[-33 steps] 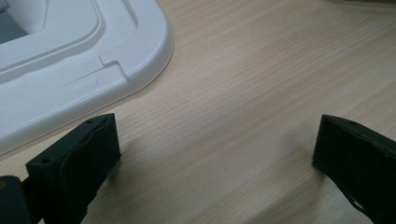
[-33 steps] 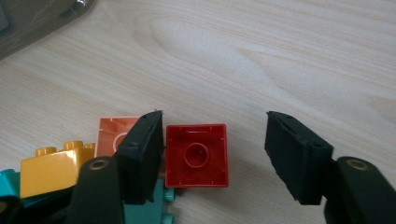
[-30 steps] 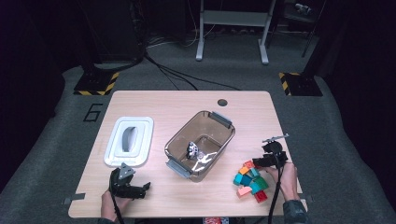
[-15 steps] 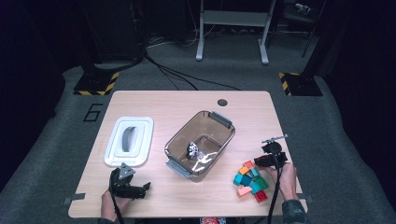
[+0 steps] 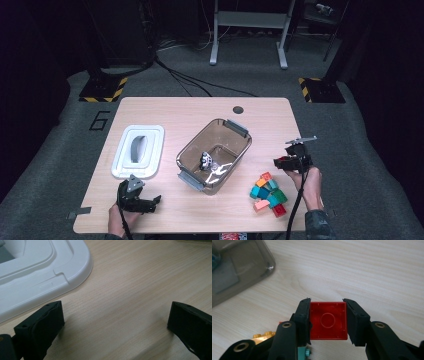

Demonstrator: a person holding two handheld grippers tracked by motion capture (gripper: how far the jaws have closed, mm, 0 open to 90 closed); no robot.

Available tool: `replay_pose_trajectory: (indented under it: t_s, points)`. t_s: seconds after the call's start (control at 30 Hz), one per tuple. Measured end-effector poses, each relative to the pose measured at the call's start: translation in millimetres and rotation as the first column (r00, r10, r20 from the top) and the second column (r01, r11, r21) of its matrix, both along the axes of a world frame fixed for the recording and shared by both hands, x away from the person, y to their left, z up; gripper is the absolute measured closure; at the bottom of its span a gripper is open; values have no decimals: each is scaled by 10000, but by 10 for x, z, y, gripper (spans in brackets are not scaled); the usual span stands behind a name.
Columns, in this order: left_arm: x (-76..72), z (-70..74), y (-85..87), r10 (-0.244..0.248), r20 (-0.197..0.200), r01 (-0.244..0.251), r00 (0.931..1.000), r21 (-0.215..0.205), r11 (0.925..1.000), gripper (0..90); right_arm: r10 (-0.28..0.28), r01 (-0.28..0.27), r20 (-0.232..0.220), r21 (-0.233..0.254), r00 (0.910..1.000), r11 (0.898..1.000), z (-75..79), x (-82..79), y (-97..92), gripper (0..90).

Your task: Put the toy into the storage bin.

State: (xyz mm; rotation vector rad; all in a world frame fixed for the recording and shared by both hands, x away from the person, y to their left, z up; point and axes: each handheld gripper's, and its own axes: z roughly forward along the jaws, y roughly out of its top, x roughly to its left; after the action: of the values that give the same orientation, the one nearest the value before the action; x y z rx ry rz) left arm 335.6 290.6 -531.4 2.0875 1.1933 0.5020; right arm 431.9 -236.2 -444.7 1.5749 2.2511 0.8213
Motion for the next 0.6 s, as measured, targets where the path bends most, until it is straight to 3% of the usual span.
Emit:
replay_pose_trajectory:
  t_s: [0.6]
  points:
    - [0, 0, 1, -13, -6, 13, 10000, 7, 10000, 5, 675, -701, 1069, 207, 9920, 9973, 496, 48, 215, 588]
